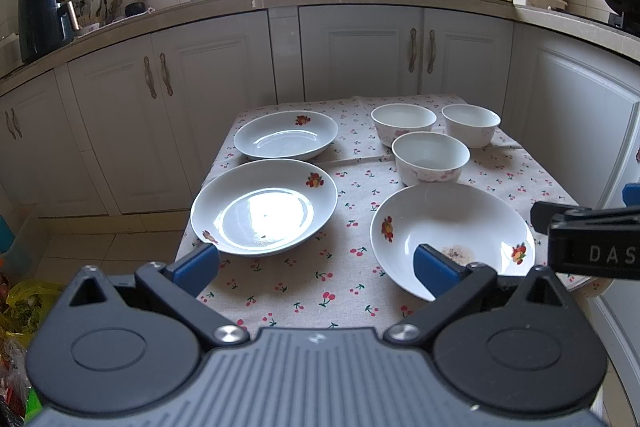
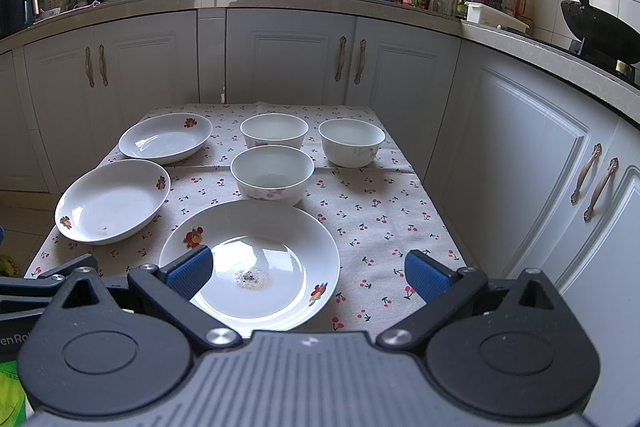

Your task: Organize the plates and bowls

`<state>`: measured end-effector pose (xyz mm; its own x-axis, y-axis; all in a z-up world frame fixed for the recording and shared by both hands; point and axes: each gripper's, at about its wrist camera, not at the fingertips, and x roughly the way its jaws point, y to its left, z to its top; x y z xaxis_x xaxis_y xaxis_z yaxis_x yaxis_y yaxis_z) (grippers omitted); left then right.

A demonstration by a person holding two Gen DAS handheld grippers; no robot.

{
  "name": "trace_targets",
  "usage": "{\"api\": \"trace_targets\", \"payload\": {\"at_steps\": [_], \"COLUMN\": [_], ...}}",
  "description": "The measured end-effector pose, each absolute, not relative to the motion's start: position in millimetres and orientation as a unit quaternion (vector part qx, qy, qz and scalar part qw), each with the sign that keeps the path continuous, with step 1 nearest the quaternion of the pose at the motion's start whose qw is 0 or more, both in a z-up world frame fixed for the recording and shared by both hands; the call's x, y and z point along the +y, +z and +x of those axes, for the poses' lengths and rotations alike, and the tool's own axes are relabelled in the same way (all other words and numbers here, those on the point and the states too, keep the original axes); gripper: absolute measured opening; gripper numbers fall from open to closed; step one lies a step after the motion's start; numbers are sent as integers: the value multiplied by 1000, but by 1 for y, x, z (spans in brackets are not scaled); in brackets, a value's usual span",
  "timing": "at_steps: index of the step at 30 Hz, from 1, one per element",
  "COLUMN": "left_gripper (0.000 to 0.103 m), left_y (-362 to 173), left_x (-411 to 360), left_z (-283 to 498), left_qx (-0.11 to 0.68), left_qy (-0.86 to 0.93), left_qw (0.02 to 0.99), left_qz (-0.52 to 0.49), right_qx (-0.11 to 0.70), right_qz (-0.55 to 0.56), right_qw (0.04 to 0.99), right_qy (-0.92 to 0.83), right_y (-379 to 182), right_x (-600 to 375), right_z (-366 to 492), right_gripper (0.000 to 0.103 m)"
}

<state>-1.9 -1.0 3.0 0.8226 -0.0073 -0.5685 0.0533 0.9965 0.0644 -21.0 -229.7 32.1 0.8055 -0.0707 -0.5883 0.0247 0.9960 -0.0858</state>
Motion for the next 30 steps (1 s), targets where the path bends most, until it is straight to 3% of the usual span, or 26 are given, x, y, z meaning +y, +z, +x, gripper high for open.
{"api": "trace_targets", "payload": {"at_steps": [30], "left_gripper": [102], "left_y": [5], "left_x": [-2], "left_z": [-3], "left_qx": [297], "left_qy": [-15], "left_qw": [954], "left_qz": [39], "right_qx": [311], "right_qz": [-40], "right_qw": [949], "right_qy": [-27], "right_y": [32], "right_x": [-229], "right_z": [-21], "right_gripper": [103]}}
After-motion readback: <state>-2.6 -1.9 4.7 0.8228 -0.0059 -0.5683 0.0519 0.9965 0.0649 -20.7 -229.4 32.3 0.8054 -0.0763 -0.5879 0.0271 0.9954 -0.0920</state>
